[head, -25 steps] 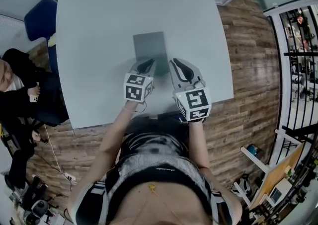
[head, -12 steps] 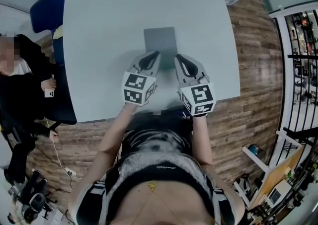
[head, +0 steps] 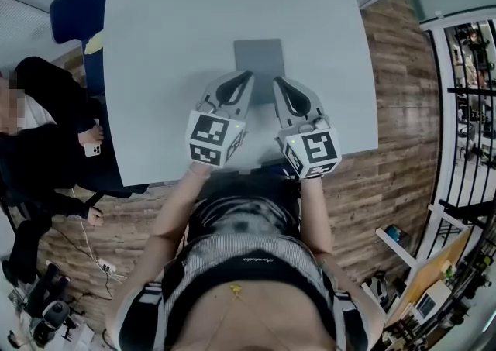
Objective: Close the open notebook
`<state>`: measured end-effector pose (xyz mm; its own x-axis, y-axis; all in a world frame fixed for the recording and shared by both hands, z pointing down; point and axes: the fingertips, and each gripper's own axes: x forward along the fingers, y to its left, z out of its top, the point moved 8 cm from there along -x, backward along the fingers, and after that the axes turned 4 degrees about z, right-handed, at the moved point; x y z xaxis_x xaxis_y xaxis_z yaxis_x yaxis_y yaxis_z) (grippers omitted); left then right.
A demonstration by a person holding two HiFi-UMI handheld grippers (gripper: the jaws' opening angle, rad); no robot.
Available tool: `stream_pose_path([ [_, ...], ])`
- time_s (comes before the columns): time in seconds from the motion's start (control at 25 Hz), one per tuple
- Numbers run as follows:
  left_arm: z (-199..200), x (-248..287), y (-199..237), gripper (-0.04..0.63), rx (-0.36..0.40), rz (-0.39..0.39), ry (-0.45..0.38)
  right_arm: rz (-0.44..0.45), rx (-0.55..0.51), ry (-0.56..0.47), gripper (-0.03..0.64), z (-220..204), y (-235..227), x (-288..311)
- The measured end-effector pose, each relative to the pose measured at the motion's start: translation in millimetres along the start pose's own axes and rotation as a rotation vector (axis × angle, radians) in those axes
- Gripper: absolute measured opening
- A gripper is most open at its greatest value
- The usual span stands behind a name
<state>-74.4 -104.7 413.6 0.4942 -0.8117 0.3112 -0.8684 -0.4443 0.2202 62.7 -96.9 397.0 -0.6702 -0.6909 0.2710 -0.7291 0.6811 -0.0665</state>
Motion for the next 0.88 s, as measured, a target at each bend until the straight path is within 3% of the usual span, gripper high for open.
stream_pose_path([
  [0.88, 26.4, -49.2, 9.5, 0.012, 0.038, 0.015, -0.227, 0.067, -0.058, -0.224, -0.003, 37.3, 40.6, -2.8],
])
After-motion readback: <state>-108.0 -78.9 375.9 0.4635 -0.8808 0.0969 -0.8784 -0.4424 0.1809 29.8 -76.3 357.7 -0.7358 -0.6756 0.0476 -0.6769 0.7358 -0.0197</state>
